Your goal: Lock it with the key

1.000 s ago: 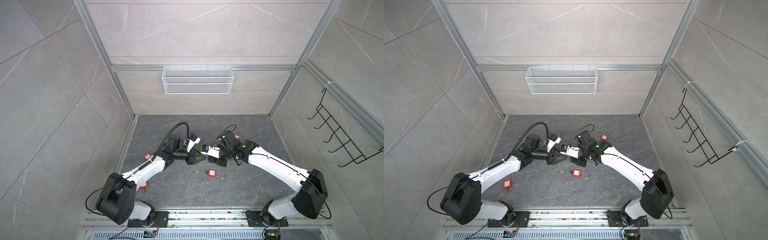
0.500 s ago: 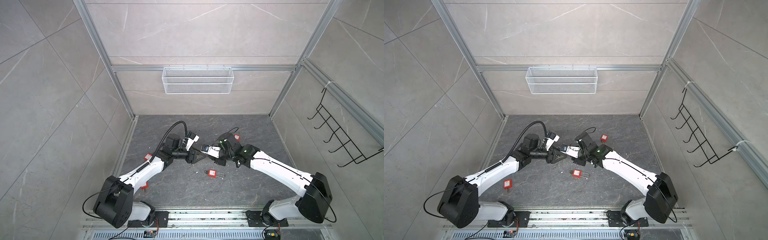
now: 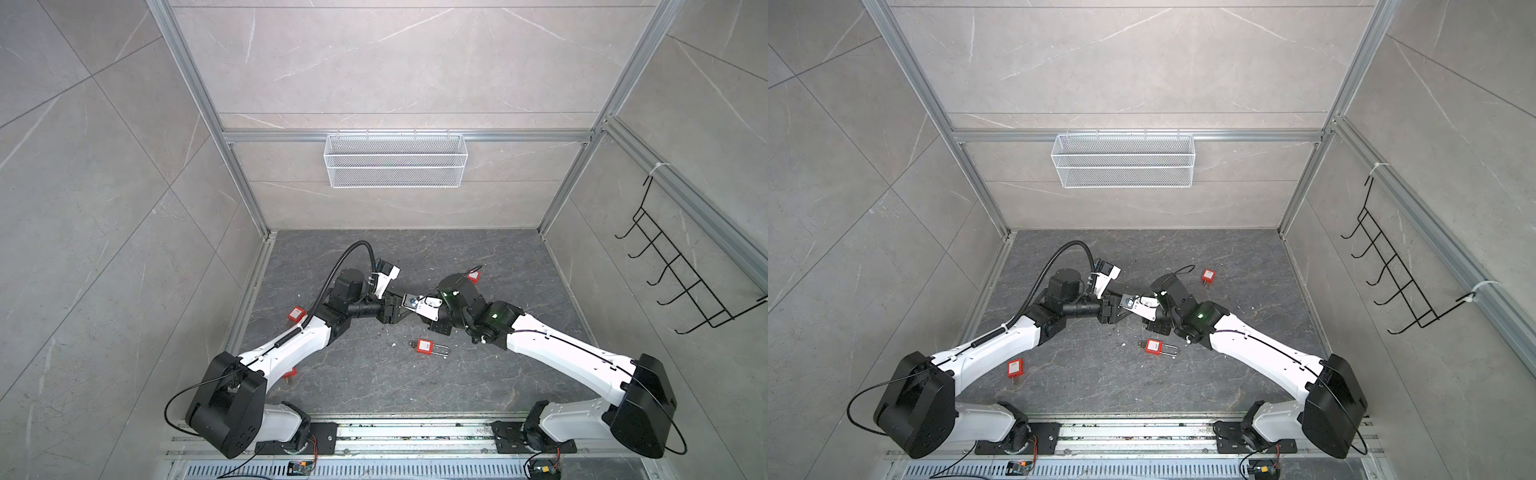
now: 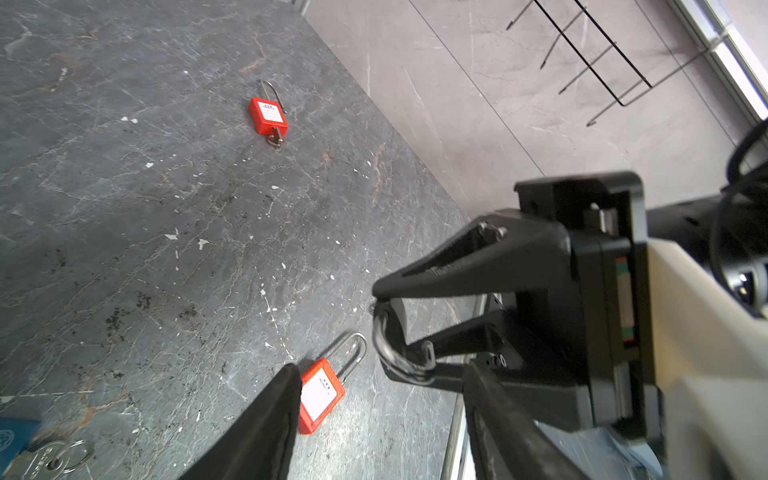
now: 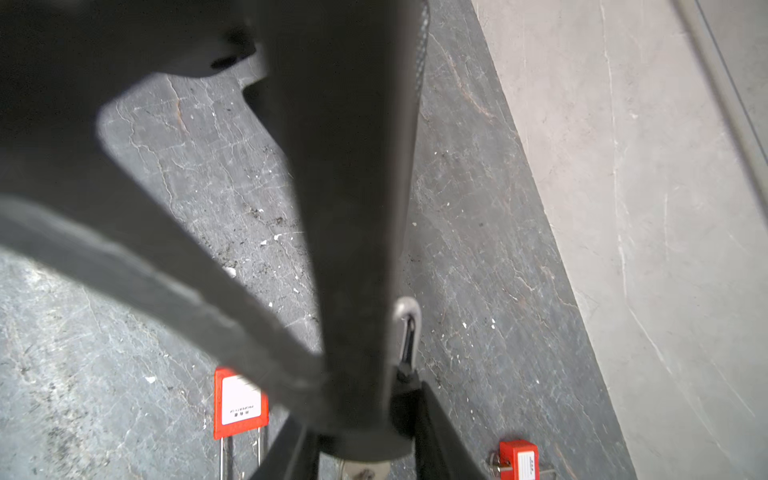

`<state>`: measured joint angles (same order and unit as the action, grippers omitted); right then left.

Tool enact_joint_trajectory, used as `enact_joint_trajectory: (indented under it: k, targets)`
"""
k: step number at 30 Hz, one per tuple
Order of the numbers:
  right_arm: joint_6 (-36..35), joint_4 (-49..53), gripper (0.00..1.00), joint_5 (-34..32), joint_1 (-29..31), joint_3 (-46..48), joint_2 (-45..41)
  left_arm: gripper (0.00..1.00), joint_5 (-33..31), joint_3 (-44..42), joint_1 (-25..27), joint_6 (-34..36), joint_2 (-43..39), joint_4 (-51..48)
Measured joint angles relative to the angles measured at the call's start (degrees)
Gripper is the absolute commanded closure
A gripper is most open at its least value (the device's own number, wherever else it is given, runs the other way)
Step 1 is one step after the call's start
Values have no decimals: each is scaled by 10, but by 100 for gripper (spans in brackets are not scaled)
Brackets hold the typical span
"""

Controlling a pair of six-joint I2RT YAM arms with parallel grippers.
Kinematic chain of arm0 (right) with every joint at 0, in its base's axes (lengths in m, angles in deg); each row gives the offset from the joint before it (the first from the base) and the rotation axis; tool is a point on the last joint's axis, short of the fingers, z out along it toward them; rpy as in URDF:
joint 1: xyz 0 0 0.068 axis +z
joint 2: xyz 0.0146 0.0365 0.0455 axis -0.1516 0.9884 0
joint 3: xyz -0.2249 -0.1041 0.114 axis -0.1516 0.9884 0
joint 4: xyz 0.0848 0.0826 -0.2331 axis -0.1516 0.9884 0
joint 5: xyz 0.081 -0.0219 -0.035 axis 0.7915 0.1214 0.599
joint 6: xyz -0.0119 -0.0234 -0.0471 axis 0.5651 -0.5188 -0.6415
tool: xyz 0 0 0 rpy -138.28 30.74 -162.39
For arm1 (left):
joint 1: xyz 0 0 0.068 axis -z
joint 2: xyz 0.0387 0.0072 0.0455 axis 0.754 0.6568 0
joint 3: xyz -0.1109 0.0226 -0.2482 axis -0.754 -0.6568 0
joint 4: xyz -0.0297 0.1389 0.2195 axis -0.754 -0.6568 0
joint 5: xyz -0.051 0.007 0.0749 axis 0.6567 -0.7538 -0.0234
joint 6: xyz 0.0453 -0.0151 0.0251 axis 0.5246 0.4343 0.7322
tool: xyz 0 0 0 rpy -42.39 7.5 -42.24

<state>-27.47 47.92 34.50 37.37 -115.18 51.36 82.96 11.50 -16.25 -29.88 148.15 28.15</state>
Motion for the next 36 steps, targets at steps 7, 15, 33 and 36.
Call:
enact_joint_trajectory:
  k: [7, 15, 33, 36]
  targets:
    - [-1, -10, 85, -26, 16, 8, -9, 41, -33, -14, 19, -40, 8, 54]
    - [-2, -17, 85, -42, 17, 8, -10, 59, -55, -18, 22, -47, 19, 62]
    - [-34, -6, 85, -52, 17, 8, -10, 66, -32, -17, 22, 4, -1, 13]
    - [-36, -6, 86, -51, 17, 8, -10, 70, -24, -17, 22, 5, -1, 14]
